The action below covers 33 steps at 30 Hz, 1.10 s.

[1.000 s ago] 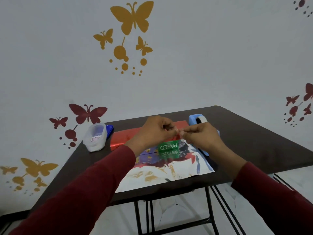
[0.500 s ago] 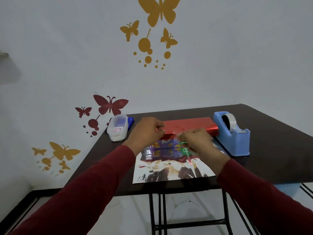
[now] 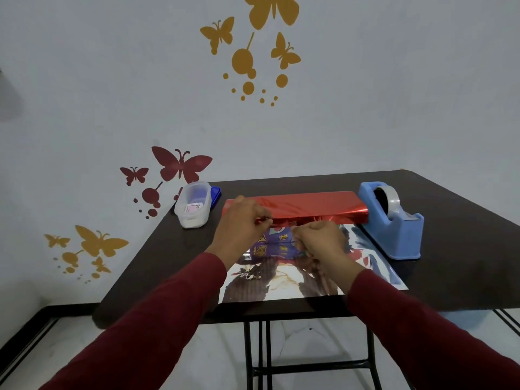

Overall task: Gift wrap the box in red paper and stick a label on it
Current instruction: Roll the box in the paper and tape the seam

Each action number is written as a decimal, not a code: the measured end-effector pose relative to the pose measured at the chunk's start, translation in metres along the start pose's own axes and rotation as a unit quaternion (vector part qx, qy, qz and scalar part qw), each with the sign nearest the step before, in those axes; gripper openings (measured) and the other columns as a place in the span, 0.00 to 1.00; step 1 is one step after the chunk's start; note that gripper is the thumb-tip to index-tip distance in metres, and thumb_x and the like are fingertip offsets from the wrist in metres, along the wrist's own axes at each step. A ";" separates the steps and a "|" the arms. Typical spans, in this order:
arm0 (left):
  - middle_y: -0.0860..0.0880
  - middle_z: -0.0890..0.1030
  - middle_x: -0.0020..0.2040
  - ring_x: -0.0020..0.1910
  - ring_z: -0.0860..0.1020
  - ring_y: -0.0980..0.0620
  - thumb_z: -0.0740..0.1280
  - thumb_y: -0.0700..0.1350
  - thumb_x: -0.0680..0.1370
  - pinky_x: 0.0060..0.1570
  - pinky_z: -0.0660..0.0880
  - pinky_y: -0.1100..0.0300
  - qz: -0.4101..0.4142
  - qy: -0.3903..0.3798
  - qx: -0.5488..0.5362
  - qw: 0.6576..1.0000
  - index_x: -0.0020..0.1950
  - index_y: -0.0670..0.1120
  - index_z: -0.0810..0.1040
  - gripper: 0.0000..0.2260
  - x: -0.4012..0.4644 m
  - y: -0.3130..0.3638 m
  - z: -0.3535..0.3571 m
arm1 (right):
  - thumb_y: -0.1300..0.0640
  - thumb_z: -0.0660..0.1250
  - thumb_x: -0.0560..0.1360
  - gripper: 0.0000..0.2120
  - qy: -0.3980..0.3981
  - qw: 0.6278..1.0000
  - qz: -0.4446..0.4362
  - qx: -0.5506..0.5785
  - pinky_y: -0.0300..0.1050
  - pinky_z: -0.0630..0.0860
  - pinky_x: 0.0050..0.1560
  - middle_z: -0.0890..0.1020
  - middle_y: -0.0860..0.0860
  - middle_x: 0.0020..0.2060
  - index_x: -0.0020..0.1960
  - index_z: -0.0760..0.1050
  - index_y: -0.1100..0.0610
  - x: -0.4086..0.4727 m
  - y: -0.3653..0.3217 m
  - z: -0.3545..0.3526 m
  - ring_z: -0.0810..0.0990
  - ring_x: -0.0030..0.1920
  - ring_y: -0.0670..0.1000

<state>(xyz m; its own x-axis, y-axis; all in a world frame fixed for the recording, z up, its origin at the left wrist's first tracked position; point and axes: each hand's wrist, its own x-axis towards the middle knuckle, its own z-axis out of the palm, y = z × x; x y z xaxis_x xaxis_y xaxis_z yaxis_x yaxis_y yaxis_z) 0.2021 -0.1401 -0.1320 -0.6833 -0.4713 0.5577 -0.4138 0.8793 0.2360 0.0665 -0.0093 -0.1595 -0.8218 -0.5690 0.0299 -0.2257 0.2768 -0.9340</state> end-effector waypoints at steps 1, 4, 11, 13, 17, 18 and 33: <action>0.54 0.84 0.48 0.52 0.72 0.51 0.73 0.49 0.78 0.52 0.76 0.51 -0.001 0.003 -0.002 1.000 0.53 0.54 0.88 0.06 0.000 -0.001 0.001 | 0.51 0.73 0.74 0.13 0.001 1.000 0.004 -0.003 0.38 0.71 0.30 0.83 0.48 0.25 0.33 0.83 0.55 0.002 0.001 0.002 0.75 0.22 0.45; 0.54 0.84 0.50 0.53 0.72 0.52 0.73 0.49 0.79 0.53 0.75 0.53 -0.004 0.013 -0.009 1.000 0.55 0.53 0.88 0.07 -0.001 -0.003 0.003 | 0.48 0.74 0.74 0.15 0.015 1.000 0.002 -0.011 0.44 0.79 0.33 0.85 0.50 0.28 0.34 0.84 0.56 0.006 0.001 0.006 0.78 0.25 0.48; 0.53 0.84 0.51 0.53 0.73 0.51 0.73 0.50 0.78 0.56 0.74 0.53 -0.001 0.024 -0.016 1.000 0.55 0.51 0.88 0.08 0.001 -0.006 0.008 | 0.45 0.73 0.75 0.21 0.009 0.996 -0.016 -0.093 0.53 0.84 0.37 0.83 0.56 0.27 0.34 0.83 0.62 0.013 0.002 0.007 0.84 0.28 0.57; 0.52 0.84 0.50 0.51 0.71 0.53 0.74 0.49 0.78 0.61 0.71 0.52 0.004 0.030 -0.024 0.999 0.54 0.50 0.88 0.07 0.000 -0.006 0.008 | 0.47 0.73 0.75 0.18 0.014 0.984 -0.040 -0.176 0.47 0.80 0.39 0.81 0.53 0.29 0.36 0.81 0.60 0.012 0.002 0.002 0.82 0.33 0.56; 0.53 0.84 0.49 0.52 0.72 0.51 0.74 0.49 0.78 0.53 0.72 0.55 0.007 0.032 -0.018 0.999 0.54 0.50 0.88 0.07 0.001 -0.006 0.008 | 0.47 0.74 0.73 0.16 0.017 0.968 -0.091 -0.234 0.44 0.76 0.36 0.82 0.54 0.32 0.34 0.79 0.58 0.012 0.002 -0.003 0.81 0.34 0.55; 0.53 0.84 0.50 0.52 0.72 0.52 0.74 0.49 0.78 0.53 0.72 0.56 0.006 0.031 -0.018 0.999 0.54 0.50 0.88 0.07 0.000 -0.006 0.008 | 0.47 0.74 0.74 0.20 0.021 0.965 -0.107 -0.238 0.42 0.71 0.31 0.79 0.53 0.27 0.31 0.77 0.59 0.013 0.001 -0.002 0.78 0.30 0.53; 0.56 0.85 0.50 0.54 0.74 0.51 0.72 0.45 0.73 0.56 0.65 0.62 -0.057 0.084 -0.042 0.994 0.52 0.53 0.87 0.09 0.002 0.019 0.017 | 0.46 0.77 0.73 0.21 -0.014 0.966 -0.139 -0.219 0.42 0.77 0.30 0.80 0.53 0.23 0.30 0.81 0.60 0.007 -0.011 -0.041 0.75 0.24 0.49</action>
<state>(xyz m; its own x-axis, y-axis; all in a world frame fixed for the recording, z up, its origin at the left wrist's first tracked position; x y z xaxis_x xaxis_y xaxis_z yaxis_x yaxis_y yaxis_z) 0.1823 -0.1251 -0.1402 -0.5221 -0.5557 0.6470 -0.4258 0.8271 0.3668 0.0422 0.0152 -0.1343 -0.6845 -0.6878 0.2417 -0.6397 0.4078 -0.6516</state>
